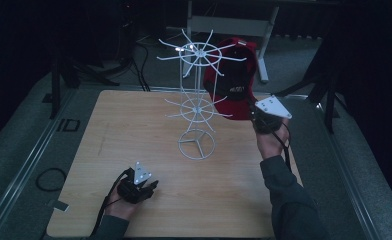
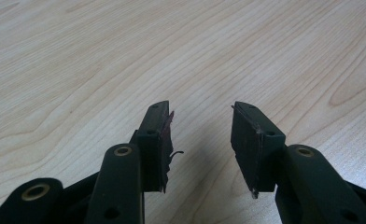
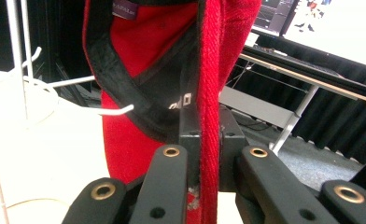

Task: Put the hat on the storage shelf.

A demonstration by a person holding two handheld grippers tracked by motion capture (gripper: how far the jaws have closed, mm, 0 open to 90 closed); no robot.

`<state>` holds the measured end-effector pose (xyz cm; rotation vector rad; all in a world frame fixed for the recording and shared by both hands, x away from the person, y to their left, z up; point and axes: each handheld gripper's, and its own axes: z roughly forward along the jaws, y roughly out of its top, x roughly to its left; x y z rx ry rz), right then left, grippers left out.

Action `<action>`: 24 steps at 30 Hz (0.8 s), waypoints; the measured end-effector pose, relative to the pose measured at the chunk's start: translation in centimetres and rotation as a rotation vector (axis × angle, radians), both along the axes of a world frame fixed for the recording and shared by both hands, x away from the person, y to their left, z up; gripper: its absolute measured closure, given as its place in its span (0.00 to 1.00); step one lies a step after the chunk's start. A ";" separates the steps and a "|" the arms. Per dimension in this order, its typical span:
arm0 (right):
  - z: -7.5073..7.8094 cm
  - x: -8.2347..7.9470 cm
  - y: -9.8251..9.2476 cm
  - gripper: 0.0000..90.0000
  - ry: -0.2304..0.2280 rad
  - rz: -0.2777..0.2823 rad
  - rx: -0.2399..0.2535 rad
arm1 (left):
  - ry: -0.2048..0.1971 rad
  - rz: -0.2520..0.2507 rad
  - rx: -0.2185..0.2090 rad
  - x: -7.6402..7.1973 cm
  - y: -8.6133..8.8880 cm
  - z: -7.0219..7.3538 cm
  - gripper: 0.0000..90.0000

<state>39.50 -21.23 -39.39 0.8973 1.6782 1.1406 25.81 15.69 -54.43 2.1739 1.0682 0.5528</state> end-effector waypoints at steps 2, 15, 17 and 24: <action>-0.4 0.0 -0.1 0.93 0.006 0.003 0.003 | 0.000 0.000 0.001 0.0 0.0 0.0 0.65; -0.2 -0.5 -0.8 0.26 0.011 0.027 0.098 | -0.003 0.001 0.001 0.0 0.1 0.0 0.65; 0.0 -0.6 -1.1 0.25 0.028 0.053 0.130 | -0.003 0.001 0.000 0.0 0.1 0.0 0.65; -0.2 -0.3 -1.7 0.21 0.075 0.068 0.140 | -0.003 0.000 0.001 0.0 0.1 0.0 0.65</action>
